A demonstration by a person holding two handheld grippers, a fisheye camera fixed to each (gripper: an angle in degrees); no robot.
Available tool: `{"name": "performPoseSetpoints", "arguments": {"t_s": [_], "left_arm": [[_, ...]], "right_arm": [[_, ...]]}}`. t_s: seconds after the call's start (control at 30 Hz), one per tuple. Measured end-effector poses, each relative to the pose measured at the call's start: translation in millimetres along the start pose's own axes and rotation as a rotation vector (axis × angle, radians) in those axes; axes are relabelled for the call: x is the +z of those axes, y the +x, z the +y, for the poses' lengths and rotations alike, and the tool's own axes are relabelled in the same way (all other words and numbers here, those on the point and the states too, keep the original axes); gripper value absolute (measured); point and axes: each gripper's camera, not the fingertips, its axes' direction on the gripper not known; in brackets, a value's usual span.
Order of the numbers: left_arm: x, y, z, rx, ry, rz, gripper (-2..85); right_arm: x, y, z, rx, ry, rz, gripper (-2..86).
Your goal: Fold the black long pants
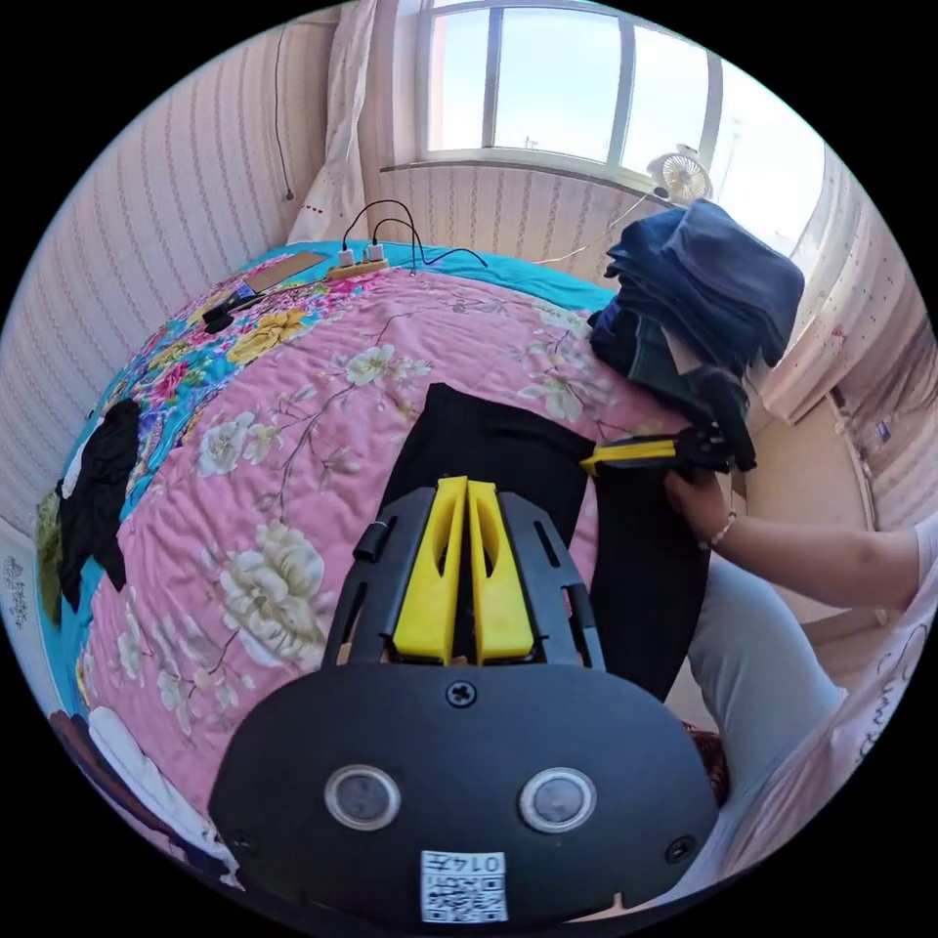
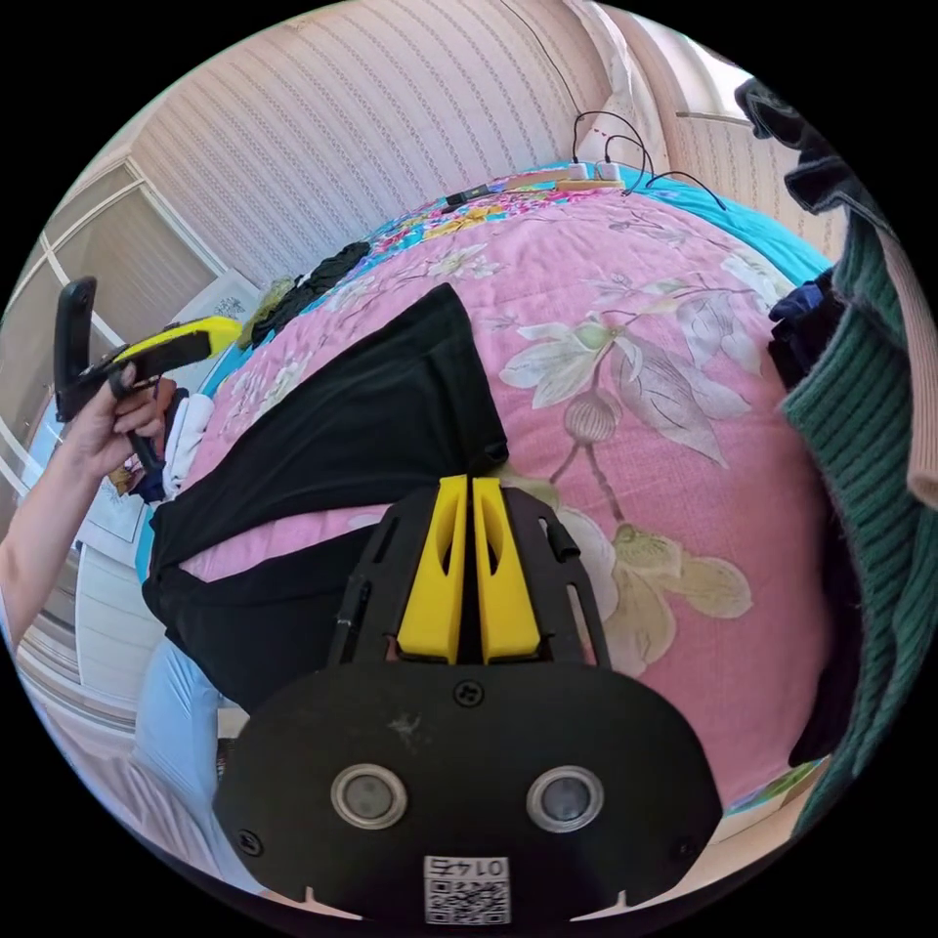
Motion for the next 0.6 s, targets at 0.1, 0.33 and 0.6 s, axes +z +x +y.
{"name": "performPoseSetpoints", "arguments": {"t_s": [0.1, 0.33, 0.6], "left_arm": [[-31, -4, 55, 0.025, -0.073, -0.075, -1.0], [-82, -46, 144, -0.138, -0.133, -0.086, -1.0], [-225, -70, 291, -0.440, 0.079, -0.048, -1.0]], "right_arm": [[-6, -17, 8, -0.057, 0.010, 0.096, -0.1], [-13, -47, 28, -0.160, 0.027, 0.319, 0.3], [-76, -9, 52, -0.069, 0.001, 0.057, 2.7]]}}
